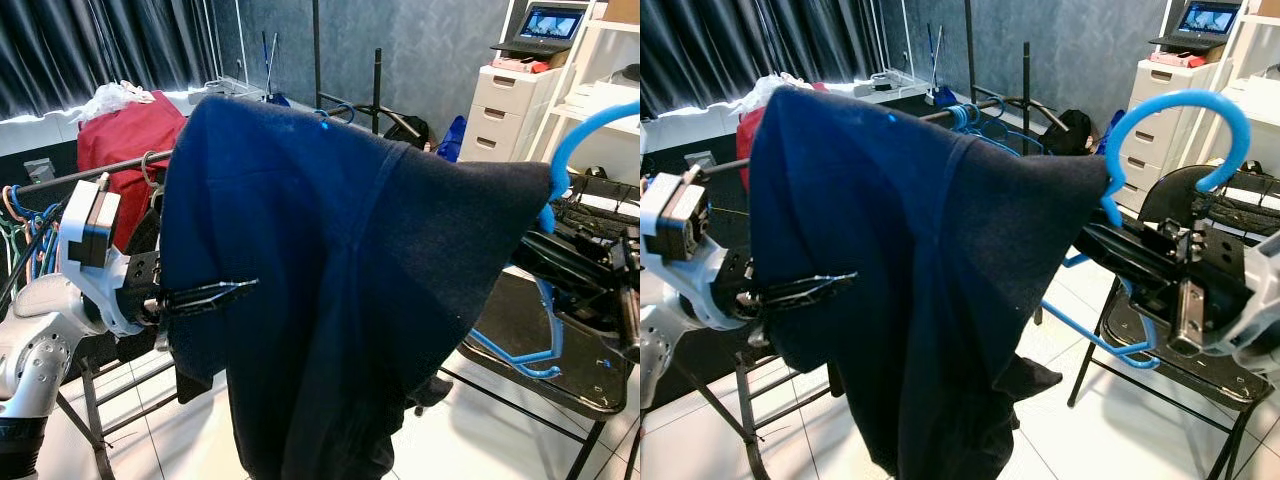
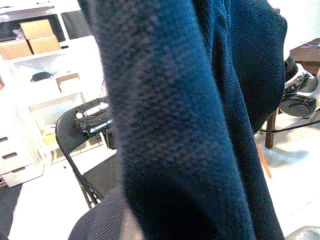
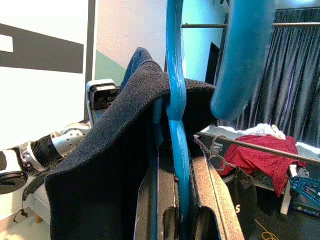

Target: Hang hanger

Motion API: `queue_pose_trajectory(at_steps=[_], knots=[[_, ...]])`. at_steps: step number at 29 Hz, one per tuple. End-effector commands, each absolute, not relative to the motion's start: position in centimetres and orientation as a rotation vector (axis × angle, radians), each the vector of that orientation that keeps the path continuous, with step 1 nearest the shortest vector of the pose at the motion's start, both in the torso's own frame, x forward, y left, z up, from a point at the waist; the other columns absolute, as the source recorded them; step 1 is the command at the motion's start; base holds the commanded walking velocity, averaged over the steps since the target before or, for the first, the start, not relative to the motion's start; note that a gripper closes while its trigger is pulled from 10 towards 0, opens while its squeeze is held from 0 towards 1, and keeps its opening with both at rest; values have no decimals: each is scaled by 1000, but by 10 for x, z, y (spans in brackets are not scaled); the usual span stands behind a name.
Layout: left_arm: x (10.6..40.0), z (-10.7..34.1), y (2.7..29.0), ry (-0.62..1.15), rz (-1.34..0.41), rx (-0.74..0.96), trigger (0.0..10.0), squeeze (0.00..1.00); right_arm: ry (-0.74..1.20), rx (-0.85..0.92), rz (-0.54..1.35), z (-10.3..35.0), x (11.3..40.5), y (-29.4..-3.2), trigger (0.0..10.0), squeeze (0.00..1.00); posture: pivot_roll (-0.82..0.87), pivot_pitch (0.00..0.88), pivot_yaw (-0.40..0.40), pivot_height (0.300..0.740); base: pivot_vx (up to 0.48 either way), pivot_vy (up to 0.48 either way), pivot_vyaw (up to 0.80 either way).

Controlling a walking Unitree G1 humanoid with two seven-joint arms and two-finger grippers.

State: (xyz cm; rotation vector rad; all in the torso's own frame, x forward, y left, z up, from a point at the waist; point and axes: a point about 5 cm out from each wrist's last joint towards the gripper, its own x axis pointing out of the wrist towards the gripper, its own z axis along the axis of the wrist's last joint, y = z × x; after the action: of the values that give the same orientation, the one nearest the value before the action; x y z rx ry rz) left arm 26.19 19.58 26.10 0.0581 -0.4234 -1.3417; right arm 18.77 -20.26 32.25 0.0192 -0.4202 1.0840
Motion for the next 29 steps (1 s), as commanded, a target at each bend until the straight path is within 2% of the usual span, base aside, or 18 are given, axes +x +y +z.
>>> queue_pose_trajectory(at_steps=[1,2,4,6,8,10,11,13,14,15,22,26,27,28,29], knots=[[262,264,200,-420,-1326,69,0,0,-429,9,1076,325,187,-203,0,0,-123,0,28,740,0,0,0],[266,267,204,-440,-1273,74,0,0,-408,-1,1045,323,189,-207,0,0,-123,0,28,740,0,0,0],[266,267,204,-440,-1273,74,0,0,-408,-1,1045,323,189,-207,0,0,-123,0,28,740,0,0,0],[286,277,225,-487,-1037,121,0,0,-257,-54,947,303,194,-223,0,0,-128,0,26,740,0,0,0],[286,277,225,-487,-1037,121,0,0,-257,-54,947,303,194,-223,0,0,-128,0,26,740,0,0,0],[307,289,258,-511,-736,175,0,0,-35,-106,851,270,193,-240,0,0,-134,0,31,740,0,0,0],[307,289,258,-511,-736,175,0,0,-35,-106,851,270,193,-240,0,0,-134,0,31,740,0,0,0],[316,298,284,-525,-523,183,0,0,173,-137,775,237,186,-255,0,0,-137,0,33,740,0,0,0],[316,298,284,-525,-523,183,0,0,173,-137,775,237,186,-255,0,0,-137,0,33,740,0,0,0],[319,301,294,-527,-438,178,0,0,261,-148,752,222,181,-261,0,0,-137,0,32,740,0,0,0],[323,299,312,-508,-271,141,0,0,438,-165,710,192,167,-274,0,0,-139,0,34,740,0,0,0],[326,294,310,-472,-271,160,0,0,411,-159,707,194,168,-273,0,0,-139,0,34,740,0,0,0],[331,273,296,-367,-298,220,549,0,297,-122,682,201,178,-268,0,0,-139,0,38,740,0,0,0],[337,241,279,-250,-326,281,3843,0,199,-56,595,198,192,-267,10000,0,-138,0,36,740,0,0,0],[337,241,279,-250,-326,281,3843,0,199,-56,595,198,192,-267,10000,0,-138,0,36,740,0,0,0]])
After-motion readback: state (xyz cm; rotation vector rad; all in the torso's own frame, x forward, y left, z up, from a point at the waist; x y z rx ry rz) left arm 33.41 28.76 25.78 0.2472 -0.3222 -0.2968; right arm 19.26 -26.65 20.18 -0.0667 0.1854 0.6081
